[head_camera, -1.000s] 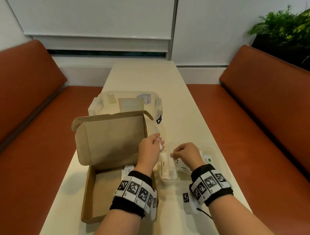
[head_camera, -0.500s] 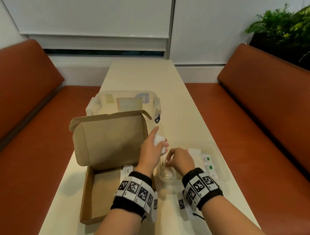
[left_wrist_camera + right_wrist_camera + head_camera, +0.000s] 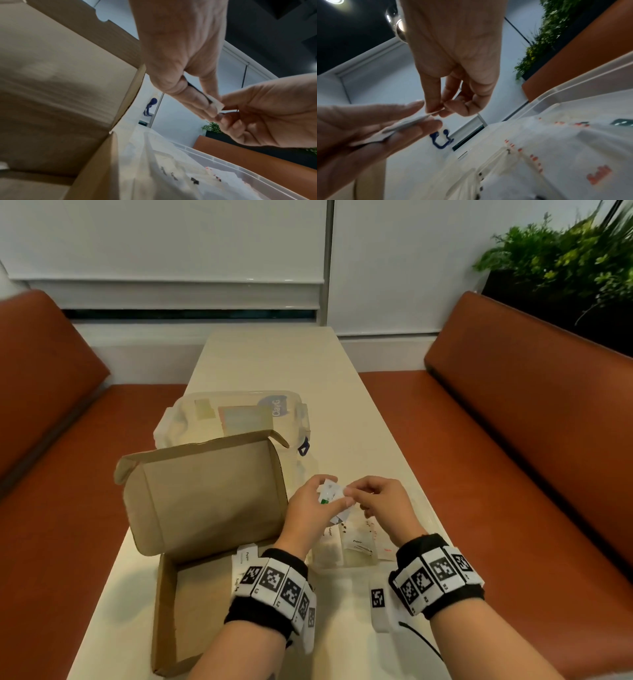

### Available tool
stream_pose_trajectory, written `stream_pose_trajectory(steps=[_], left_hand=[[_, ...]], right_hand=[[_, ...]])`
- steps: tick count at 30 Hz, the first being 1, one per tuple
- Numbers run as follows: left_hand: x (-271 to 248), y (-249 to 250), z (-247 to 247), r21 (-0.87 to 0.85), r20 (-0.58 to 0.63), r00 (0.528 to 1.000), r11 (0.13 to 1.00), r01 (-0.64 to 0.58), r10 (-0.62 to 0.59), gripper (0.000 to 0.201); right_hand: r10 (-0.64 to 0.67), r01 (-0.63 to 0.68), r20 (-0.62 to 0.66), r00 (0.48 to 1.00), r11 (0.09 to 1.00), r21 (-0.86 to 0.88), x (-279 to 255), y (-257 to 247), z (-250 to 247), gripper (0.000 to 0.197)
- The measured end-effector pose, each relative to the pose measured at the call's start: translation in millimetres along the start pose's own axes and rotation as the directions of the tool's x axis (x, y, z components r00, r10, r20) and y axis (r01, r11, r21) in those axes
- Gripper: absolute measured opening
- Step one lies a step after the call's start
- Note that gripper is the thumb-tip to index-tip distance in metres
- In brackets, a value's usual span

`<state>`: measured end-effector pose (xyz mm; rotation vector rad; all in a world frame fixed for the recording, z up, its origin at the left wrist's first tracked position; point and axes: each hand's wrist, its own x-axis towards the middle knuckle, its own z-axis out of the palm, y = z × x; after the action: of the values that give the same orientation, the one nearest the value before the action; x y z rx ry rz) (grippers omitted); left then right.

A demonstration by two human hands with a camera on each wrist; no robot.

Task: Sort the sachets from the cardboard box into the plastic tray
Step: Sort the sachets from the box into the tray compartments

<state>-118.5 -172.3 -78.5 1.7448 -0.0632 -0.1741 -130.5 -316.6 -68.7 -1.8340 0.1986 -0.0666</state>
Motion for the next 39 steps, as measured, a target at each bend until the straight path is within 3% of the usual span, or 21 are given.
stream_pose_trajectory(steps=[3, 5, 11, 16, 21, 28, 32, 35, 37, 39], left_hand=[[0.4, 0.8, 6.0, -0.199, 0.016, 0.995, 0.975, 0.098, -0.097, 0.028], [-0.1, 1.1, 10.0, -0.222, 0.044, 0.993, 0.968, 0.117, -0.11, 0.026], [0.7, -0.9, 21.9, -0.186, 0.015, 0.994, 0.976, 0.113, -0.112, 0.025], [2.7, -3.3, 27.3, -0.164, -0.047, 0.994, 0.982, 0.089, -0.098, 0.022], [5.9, -5.9, 28.6, -0.172, -0.14, 0.983, 0.981, 0.092, -0.117, 0.011], [3.2, -2.1, 38.1, -0.118, -0.044, 0.995, 0.99, 0.08, -0.086, 0.003], [1.7, 0.2, 38.3, -0.09, -0.08, 0.994, 0.994, 0.062, -0.07, 0.012], [-1.1, 3.3, 39.2, -0.076, 0.005, 0.998, 0.995, 0.061, -0.061, 0.027], [-3.9, 6.4, 44.0, -0.086, 0.101, 0.992, 0.992, 0.088, -0.079, 0.024], [-5.5, 8.5, 47.6, -0.086, 0.106, 0.99, 0.991, 0.105, -0.095, 0.014]], right_hand=[[0.042, -0.026, -0.116, 0.992, 0.991, 0.132, 1.1, 7.4, -12.5, 0.007], [0.09, -0.058, -0.134, 0.987, 0.973, 0.221, 0.2, 10.8, -19.4, 0.006], [0.098, -0.084, -0.052, 0.994, 0.969, 0.232, -9.2, 14.0, -28.5, 0.003], [0.136, -0.147, 0.066, 0.989, 0.968, 0.203, -13.8, 13.7, -38.2, 0.034], [0.189, -0.196, 0.058, 0.98, 0.961, 0.197, -14.1, 15.2, -50.2, 0.012], [0.192, -0.207, 0.077, 0.978, 0.901, 0.382, -19.3, 13.7, -58.0, 0.013], [0.121, -0.128, 0.056, 0.991, 0.977, 0.17, -15.2, 8.0, -61.9, 0.018], [0.043, -0.038, 0.07, 0.997, 0.997, -0.062, -7.8, 1.9, -64.2, 0.013], [-0.003, 0.014, 0.072, 0.997, 0.987, -0.16, -2.8, -2.9, -62.8, 0.013], [-0.038, 0.047, 0.054, 0.998, 0.983, -0.178, 0.7, -6.5, -60.1, 0.017]])
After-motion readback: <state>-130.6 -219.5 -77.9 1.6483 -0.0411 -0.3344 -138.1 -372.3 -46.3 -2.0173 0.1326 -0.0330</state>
